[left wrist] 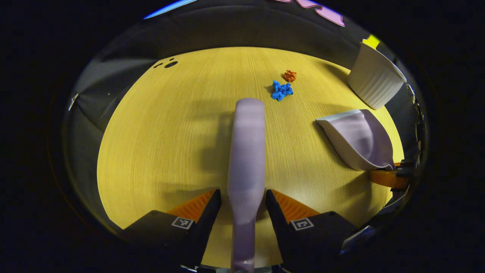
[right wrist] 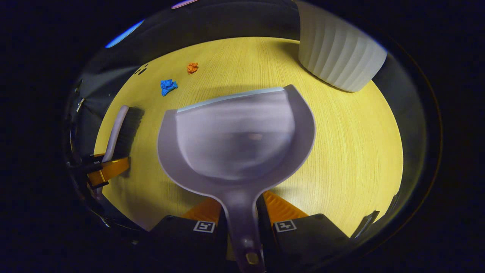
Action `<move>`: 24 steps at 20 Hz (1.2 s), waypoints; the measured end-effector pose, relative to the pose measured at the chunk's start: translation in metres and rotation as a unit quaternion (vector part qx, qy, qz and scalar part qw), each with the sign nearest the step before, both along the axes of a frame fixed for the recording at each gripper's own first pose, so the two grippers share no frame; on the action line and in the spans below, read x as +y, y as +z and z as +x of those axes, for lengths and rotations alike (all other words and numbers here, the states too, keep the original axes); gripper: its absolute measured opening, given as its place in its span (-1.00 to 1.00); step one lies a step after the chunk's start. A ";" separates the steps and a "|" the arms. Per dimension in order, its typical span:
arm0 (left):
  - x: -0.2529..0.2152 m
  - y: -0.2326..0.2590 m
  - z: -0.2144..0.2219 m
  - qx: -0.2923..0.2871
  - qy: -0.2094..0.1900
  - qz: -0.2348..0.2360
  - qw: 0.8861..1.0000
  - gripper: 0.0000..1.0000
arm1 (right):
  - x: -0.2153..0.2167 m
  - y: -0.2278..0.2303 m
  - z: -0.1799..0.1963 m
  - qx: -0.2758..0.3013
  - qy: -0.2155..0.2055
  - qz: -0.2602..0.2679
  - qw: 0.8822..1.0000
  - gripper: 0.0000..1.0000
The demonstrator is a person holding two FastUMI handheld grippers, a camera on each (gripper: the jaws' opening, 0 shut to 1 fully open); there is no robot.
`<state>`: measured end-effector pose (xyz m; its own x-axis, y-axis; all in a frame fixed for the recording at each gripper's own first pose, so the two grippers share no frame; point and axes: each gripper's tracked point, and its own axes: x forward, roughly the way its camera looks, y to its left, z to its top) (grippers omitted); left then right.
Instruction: Pick up the small broom and dustpan from the desktop, sweep the trash into the dustpan with the broom, and then empty the trash into the garbage bin.
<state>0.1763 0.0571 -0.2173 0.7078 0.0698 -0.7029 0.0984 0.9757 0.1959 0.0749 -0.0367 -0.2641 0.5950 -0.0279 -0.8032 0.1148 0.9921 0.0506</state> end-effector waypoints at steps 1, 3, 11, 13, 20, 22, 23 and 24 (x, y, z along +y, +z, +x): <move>-0.002 0.000 0.001 0.000 -0.007 0.003 1.000 0.46 | 0.001 -0.004 0.002 0.002 0.004 0.001 1.000 -0.20; -0.005 0.001 0.004 0.001 -0.013 0.009 1.000 -0.02 | 0.001 -0.002 -0.001 0.009 0.014 0.007 1.000 -0.24; 0.003 0.012 0.014 -0.013 -0.003 0.006 1.000 -0.47 | -0.001 -0.003 0.000 0.022 0.047 0.014 0.999 -0.28; 0.006 0.025 0.028 -0.016 -0.007 0.008 1.000 -0.47 | -0.006 0.000 -0.001 0.023 0.062 0.008 0.998 -0.28; 0.013 0.079 0.135 -0.022 -0.056 0.060 0.996 -0.50 | -0.017 0.028 0.025 0.021 0.129 -0.012 0.991 -0.20; 0.007 0.087 0.161 -0.019 -0.088 0.083 0.993 -0.46 | -0.015 0.028 0.032 0.025 0.142 -0.015 0.989 -0.29; -0.001 0.089 0.175 -0.015 -0.115 0.100 0.988 -0.46 | -0.014 0.028 0.038 0.024 0.151 -0.017 0.988 -0.20; -0.011 0.089 0.188 -0.008 -0.154 0.127 0.980 -0.47 | -0.012 0.028 0.043 0.025 0.159 -0.019 0.987 -0.28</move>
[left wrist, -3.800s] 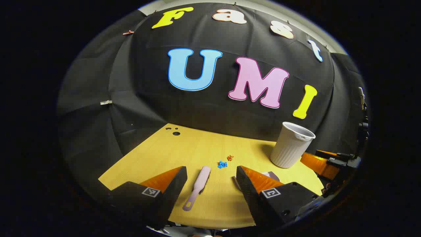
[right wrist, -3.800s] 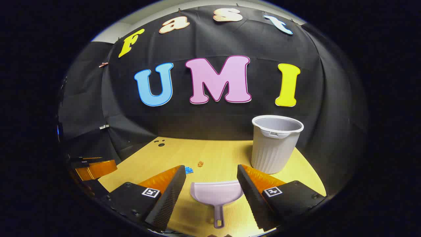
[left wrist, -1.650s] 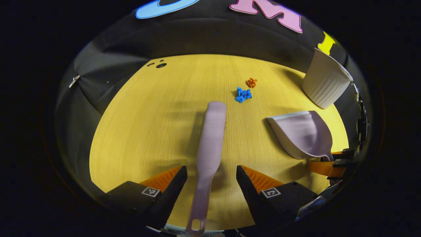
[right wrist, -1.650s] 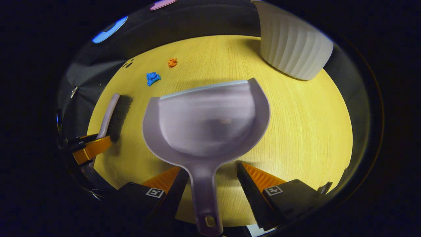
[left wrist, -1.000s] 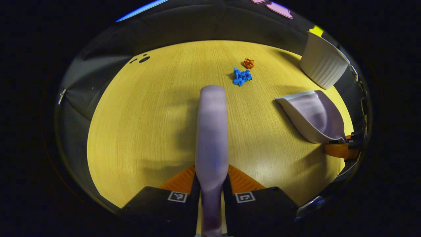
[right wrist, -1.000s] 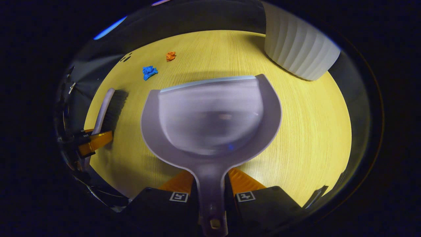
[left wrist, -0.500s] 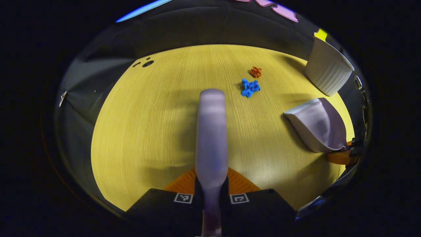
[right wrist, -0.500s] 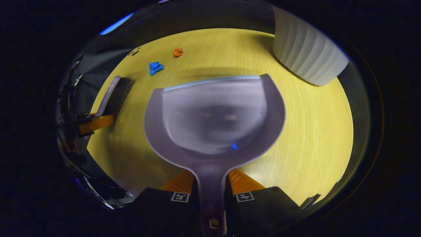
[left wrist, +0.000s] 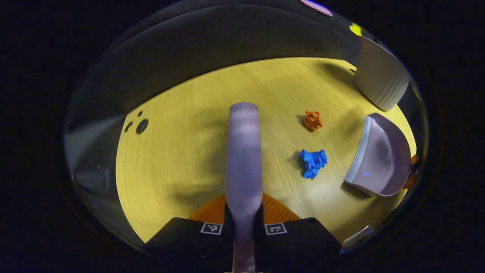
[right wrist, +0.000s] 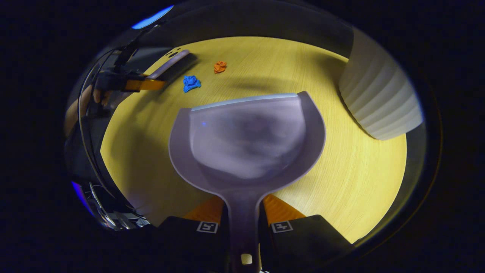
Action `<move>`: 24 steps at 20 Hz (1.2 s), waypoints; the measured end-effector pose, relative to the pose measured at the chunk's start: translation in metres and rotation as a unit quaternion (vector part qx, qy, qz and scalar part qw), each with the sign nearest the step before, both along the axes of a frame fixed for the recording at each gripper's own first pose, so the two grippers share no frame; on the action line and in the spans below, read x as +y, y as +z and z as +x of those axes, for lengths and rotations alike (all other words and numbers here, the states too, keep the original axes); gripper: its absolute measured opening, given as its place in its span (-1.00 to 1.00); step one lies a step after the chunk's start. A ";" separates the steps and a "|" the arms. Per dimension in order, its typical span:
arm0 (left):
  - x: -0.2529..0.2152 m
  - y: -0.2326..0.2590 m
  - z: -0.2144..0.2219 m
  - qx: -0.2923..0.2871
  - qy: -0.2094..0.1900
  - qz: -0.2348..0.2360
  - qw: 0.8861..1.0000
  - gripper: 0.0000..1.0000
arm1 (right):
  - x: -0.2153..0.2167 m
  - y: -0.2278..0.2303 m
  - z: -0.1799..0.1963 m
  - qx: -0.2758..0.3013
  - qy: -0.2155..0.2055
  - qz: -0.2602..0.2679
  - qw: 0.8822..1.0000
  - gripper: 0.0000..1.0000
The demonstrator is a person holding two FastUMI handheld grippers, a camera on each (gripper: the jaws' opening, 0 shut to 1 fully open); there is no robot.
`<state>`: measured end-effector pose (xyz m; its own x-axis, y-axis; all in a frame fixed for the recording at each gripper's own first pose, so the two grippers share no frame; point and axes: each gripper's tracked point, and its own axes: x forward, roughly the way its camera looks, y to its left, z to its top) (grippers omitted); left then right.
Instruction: Pick up the small broom and dustpan from the desktop, sweep the trash into the dustpan with the broom, and then empty the trash into the garbage bin.
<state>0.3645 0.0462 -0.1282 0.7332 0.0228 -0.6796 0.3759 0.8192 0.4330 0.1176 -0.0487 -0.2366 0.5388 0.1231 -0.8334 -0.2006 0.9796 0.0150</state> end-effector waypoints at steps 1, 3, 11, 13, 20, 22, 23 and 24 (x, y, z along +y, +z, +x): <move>-0.008 -0.002 0.005 0.010 -0.022 0.013 1.000 -0.47 | 0.001 -0.001 0.003 0.000 0.005 0.000 1.000 -0.28; -0.031 -0.009 0.010 0.032 -0.064 0.028 0.997 -0.47 | 0.002 -0.003 0.005 0.002 0.014 -0.002 1.000 -0.28; -0.111 -0.035 -0.025 0.115 -0.194 0.055 0.973 -0.44 | -0.001 -0.009 -0.001 0.009 0.049 -0.009 0.999 -0.28; -0.129 -0.048 -0.041 0.148 -0.212 0.056 0.964 -0.47 | 0.000 -0.011 -0.004 0.008 0.054 -0.004 0.999 -0.20; -0.158 -0.076 -0.100 0.241 -0.201 0.000 0.950 -0.48 | 0.018 -0.012 -0.030 -0.012 0.032 0.020 0.999 -0.29; -0.164 -0.072 -0.103 0.219 -0.181 -0.025 0.958 -0.47 | 0.024 -0.012 -0.037 -0.020 0.021 0.026 0.999 -0.29; -0.167 -0.069 -0.102 0.200 -0.173 -0.038 0.964 -0.48 | 0.025 -0.013 -0.036 -0.026 0.017 0.029 0.999 -0.29; -0.172 -0.064 -0.103 0.169 -0.162 -0.062 0.970 -0.47 | 0.025 -0.014 -0.034 -0.033 0.011 0.033 0.999 -0.28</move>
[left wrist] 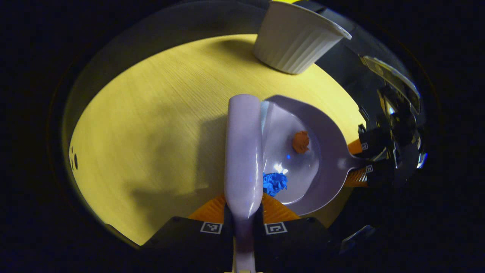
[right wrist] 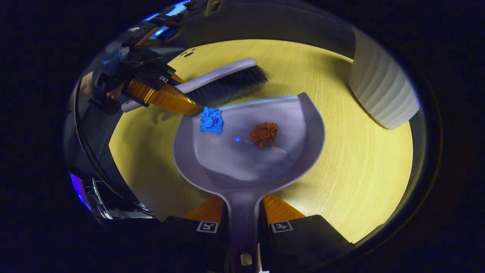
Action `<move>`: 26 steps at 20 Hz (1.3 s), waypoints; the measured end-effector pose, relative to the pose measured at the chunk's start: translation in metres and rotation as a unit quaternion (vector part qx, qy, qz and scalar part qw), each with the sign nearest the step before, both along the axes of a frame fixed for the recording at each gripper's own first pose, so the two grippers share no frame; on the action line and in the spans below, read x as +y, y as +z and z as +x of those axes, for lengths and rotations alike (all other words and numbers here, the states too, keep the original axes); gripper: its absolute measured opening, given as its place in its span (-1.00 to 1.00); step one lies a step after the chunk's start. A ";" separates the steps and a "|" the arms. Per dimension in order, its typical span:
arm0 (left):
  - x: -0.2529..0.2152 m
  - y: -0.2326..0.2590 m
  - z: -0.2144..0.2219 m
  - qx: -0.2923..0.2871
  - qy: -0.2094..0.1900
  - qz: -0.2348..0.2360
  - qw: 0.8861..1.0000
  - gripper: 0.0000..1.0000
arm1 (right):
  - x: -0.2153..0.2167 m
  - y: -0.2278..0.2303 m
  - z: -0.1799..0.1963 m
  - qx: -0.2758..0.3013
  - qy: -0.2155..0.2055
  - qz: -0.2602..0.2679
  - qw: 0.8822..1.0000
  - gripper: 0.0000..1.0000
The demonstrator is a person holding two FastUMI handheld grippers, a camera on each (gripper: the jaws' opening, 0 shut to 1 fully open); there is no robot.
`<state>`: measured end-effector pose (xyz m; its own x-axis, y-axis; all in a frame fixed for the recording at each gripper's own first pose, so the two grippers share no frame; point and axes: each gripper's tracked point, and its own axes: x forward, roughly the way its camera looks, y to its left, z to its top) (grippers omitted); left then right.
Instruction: Pick up the small broom and dustpan from the desktop, sweep the trash into the dustpan with the broom, and then empty the trash into the garbage bin.
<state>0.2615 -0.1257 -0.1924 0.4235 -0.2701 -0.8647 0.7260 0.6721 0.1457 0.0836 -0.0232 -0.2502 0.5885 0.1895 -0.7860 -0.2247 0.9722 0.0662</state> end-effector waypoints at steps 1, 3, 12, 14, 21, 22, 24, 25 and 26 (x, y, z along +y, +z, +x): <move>0.002 0.005 -0.002 -0.015 0.010 -0.016 1.000 -0.47 | 0.001 0.003 0.000 -0.001 -0.004 0.000 1.000 -0.28; 0.006 0.021 -0.009 -0.049 0.032 -0.046 0.997 -0.48 | 0.004 0.008 -0.007 -0.007 -0.012 -0.002 1.000 -0.29; 0.109 0.043 -0.091 -0.132 0.165 -0.106 0.972 -0.47 | 0.005 0.071 -0.056 -0.054 -0.029 -0.006 0.998 -0.29; 0.134 0.039 -0.119 -0.141 0.185 -0.102 0.967 -0.47 | 0.000 0.101 -0.075 -0.066 -0.025 -0.005 0.997 -0.29; 0.154 -0.030 -0.173 -0.127 0.244 -0.135 0.952 -0.47 | -0.026 0.217 -0.090 -0.087 -0.016 -0.011 0.996 -0.29; 0.154 -0.037 -0.180 -0.123 0.250 -0.143 0.950 -0.50 | -0.034 0.232 -0.089 -0.092 -0.013 -0.028 0.995 -0.29; 0.154 -0.047 -0.190 -0.112 0.264 -0.156 0.945 -0.47 | -0.046 0.264 -0.086 -0.105 -0.010 -0.047 0.993 -0.29; 0.155 -0.053 -0.193 -0.106 0.271 -0.159 0.943 -0.47 | -0.043 0.275 -0.085 -0.110 -0.011 -0.038 0.993 -0.29; 0.158 -0.057 -0.195 -0.102 0.280 -0.159 0.941 -0.47 | -0.041 0.284 -0.085 -0.111 -0.014 -0.023 0.993 -0.29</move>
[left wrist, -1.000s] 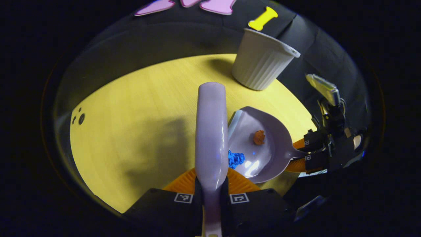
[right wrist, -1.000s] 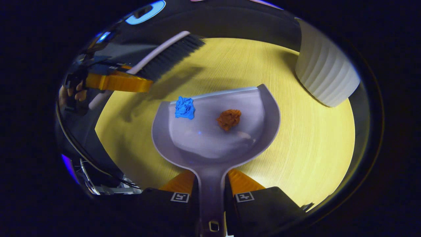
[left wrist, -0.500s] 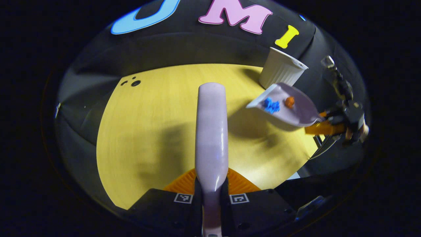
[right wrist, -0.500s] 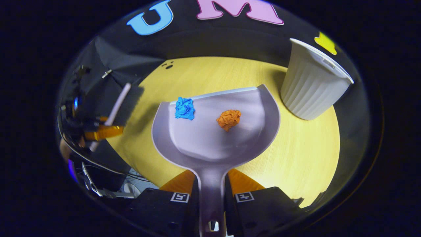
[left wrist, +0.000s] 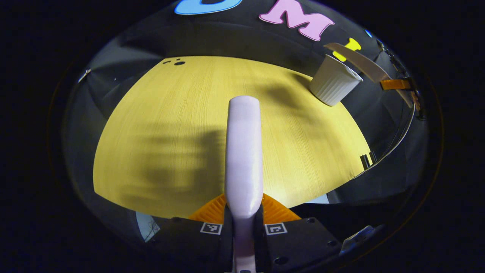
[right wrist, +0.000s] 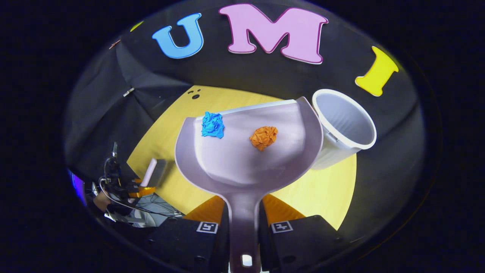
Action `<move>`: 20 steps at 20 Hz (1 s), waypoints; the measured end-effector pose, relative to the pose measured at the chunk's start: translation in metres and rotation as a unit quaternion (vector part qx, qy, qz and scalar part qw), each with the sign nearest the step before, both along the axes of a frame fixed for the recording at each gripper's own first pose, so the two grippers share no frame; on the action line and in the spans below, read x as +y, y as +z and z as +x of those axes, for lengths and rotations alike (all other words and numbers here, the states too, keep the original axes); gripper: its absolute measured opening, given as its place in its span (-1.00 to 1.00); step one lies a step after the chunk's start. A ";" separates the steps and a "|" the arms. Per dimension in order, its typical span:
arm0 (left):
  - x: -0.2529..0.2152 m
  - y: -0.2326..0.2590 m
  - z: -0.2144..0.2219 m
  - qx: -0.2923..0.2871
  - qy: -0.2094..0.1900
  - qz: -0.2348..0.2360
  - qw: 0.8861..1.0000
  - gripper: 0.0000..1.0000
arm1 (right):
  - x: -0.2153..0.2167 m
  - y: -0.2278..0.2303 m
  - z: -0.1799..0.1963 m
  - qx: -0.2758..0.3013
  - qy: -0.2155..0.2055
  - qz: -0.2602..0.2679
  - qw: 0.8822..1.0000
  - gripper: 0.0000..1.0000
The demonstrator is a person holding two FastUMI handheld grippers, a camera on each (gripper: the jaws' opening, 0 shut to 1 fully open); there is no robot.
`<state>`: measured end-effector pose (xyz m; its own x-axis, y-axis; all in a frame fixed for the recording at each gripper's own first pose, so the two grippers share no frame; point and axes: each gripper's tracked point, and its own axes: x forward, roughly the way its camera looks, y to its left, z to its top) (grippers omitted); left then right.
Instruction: Pick up the small broom and dustpan from the desktop, sweep the trash into the dustpan with the broom, and then empty the trash into the garbage bin.
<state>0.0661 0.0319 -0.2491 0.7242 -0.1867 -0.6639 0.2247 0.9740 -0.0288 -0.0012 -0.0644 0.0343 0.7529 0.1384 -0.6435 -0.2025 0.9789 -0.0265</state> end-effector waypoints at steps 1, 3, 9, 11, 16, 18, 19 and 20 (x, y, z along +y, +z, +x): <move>0.002 -0.001 -0.001 0.002 0.006 0.001 1.000 -0.47 | 0.000 0.008 0.006 -0.002 -0.004 0.016 1.000 -0.22; 0.009 0.003 -0.003 -0.003 0.017 0.001 1.000 -0.47 | -0.016 0.017 0.011 -0.007 -0.024 0.032 0.999 -0.29; 0.020 0.028 0.014 -0.017 0.059 -0.022 0.998 -0.47 | -0.097 0.061 0.051 -0.046 -0.094 0.045 0.993 -0.29; 0.024 0.038 0.019 -0.021 0.066 -0.021 0.997 -0.47 | -0.130 0.068 0.068 -0.062 -0.122 0.047 0.989 -0.29; 0.024 0.061 0.040 -0.029 0.088 -0.024 0.995 -0.47 | -0.208 0.066 0.097 -0.071 -0.186 0.023 0.980 -0.29; 0.019 0.067 0.049 -0.033 0.095 -0.030 0.994 -0.47 | -0.237 0.054 0.109 -0.069 -0.205 -0.017 0.976 -0.29; 0.017 0.067 0.054 -0.033 0.097 -0.032 0.994 -0.47 | -0.248 0.050 0.112 -0.070 -0.213 -0.041 0.974 -0.29; 0.014 0.067 0.056 -0.031 0.098 -0.034 0.994 -0.47 | -0.248 0.044 0.115 -0.073 -0.219 -0.069 0.971 -0.29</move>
<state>0.1222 0.0456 -0.1818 0.7904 -0.0816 -0.6072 0.0351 0.9955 -0.0880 0.1140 -0.3121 0.0785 0.8042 -0.2949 -0.5160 0.2479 0.9555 -0.1598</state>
